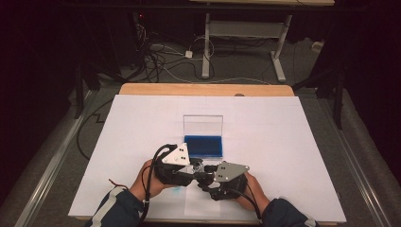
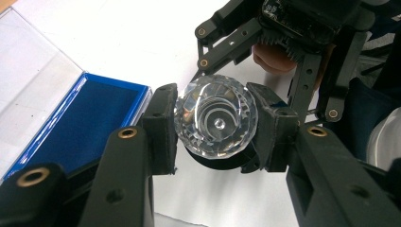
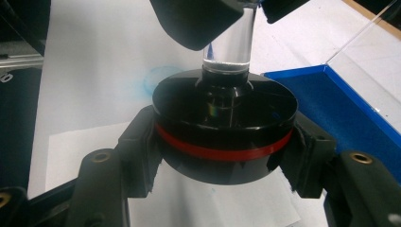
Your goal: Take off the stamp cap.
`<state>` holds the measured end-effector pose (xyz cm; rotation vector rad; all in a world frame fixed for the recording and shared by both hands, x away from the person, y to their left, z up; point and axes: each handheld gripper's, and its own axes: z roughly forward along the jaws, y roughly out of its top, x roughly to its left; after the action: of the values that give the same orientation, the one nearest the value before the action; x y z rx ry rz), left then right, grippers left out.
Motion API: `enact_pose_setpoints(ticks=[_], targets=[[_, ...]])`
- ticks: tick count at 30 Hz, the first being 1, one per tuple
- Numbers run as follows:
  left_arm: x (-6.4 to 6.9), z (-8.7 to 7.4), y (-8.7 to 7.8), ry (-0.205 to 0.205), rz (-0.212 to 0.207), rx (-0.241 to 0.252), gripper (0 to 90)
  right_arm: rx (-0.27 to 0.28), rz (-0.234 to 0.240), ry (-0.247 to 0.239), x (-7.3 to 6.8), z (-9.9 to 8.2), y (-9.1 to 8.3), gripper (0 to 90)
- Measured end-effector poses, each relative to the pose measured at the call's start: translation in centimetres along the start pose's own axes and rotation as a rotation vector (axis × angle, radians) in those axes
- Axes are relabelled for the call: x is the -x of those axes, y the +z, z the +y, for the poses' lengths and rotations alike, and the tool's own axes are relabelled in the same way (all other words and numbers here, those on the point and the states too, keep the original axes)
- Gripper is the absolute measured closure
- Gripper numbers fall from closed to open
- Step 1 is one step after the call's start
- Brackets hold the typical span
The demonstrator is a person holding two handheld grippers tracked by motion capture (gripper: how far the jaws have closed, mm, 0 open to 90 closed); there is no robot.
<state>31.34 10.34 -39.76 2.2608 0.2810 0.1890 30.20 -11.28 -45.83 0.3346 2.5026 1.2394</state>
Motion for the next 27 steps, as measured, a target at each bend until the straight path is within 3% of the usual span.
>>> enact_pose_setpoints(ticks=[10, 20, 27], targets=[[0.4, 0.0, 0.0, 0.017, 0.021, -0.014, 54.8, -0.017, -0.003, -0.006, -0.1, 0.0, 0.0, 39.1], [-0.7, -0.8, -0.4, -0.031, -0.038, 0.029, 54.8, -0.007, -0.004, -0.008, -0.1, 0.1, -0.3, 39.1], [-0.5, -0.7, -0.3, -0.030, -0.022, 0.033, 54.9, -0.013, -0.005, -0.007, -0.1, 0.1, -0.3, 39.2]])
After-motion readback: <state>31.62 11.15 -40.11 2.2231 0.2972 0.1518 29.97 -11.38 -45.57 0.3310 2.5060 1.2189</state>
